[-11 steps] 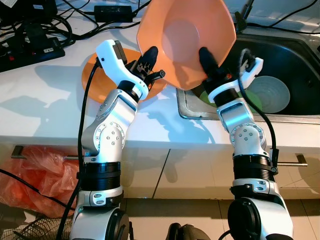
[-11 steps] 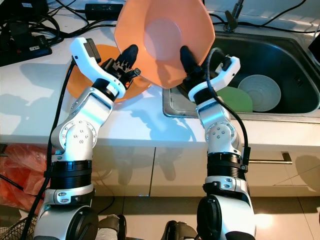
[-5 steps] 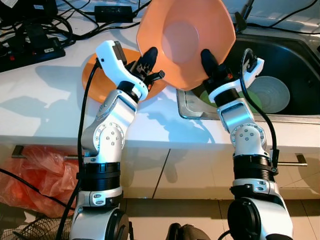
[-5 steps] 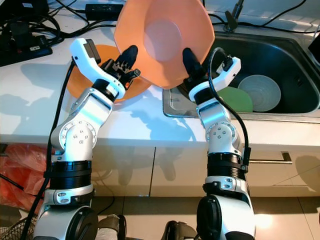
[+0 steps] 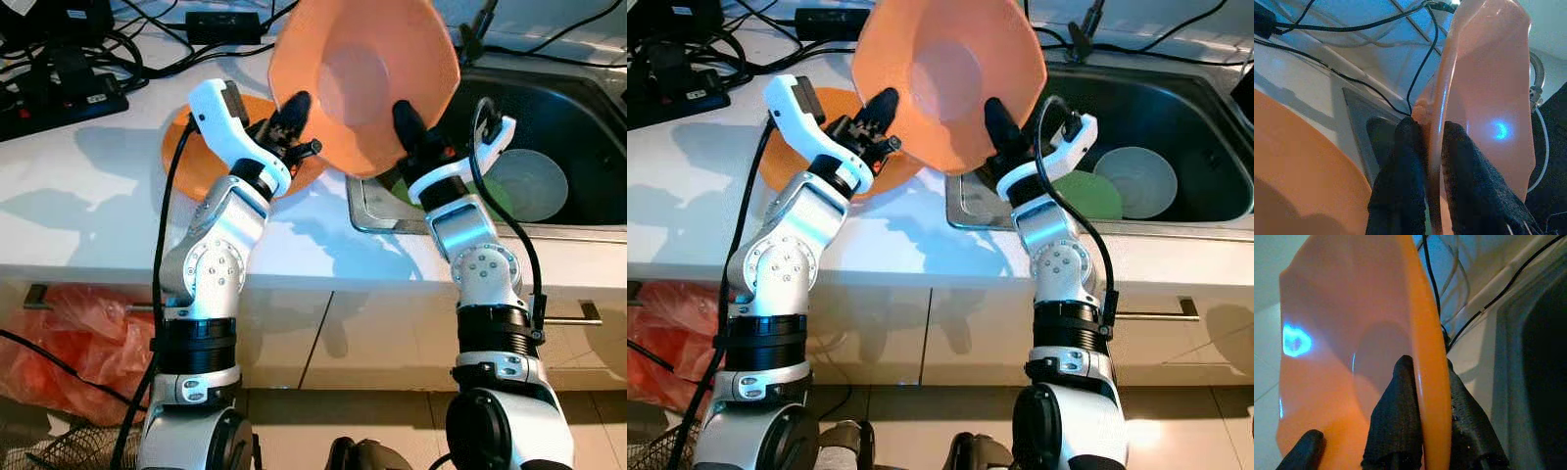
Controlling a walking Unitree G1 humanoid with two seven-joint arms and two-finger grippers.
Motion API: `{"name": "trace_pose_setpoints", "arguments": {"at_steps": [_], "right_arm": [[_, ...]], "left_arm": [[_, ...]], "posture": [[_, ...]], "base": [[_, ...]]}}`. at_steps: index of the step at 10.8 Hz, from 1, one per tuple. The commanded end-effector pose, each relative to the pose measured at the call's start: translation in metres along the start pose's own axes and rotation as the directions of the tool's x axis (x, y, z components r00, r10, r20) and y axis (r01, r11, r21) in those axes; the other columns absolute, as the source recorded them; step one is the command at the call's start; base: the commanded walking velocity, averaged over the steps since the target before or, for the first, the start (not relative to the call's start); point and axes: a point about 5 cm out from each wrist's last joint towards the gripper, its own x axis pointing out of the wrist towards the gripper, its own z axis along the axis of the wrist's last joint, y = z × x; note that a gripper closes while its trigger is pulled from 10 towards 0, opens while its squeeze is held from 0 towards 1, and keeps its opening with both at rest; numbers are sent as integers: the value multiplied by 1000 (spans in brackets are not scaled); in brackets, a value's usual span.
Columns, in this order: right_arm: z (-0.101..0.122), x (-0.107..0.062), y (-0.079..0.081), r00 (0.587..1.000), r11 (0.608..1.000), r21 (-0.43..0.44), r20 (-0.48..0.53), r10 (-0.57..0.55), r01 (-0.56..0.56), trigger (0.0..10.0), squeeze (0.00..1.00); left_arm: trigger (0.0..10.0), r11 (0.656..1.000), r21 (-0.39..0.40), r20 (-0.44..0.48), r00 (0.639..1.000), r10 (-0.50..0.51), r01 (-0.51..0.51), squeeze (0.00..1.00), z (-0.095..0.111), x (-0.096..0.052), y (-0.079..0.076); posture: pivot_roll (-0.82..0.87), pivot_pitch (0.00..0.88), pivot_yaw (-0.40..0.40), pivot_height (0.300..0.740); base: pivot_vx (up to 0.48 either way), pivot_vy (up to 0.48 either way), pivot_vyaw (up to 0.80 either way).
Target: Kitchen organization
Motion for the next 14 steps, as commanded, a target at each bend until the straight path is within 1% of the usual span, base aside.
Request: {"name": "trace_pose_setpoints", "arguments": {"at_steps": [1, 6, 14], "right_arm": [[5, -1, 5, 999, 1000, -6, 20, 26, -26, 0, 0], [8, 0, 4, 999, 1000, 2, 37, 19, -19, 0, 0], [8, 0, 4, 999, 1000, 2, 37, 19, -19, 0, 0]], "left_arm": [[10000, 999, 14, -18, 999, -39, 39, 1000, -5, 0, -9], [10000, 999, 35, -26, 999, -34, 35, 1000, -5, 1, -7], [10000, 999, 35, -26, 999, -34, 35, 1000, -5, 1, -7]], "posture": [[88, 141, -72, 723], [86, 144, -69, 723], [86, 144, -69, 723]], "base": [[0, 0, 0], [0, 0, 0], [0, 0, 0]]}}
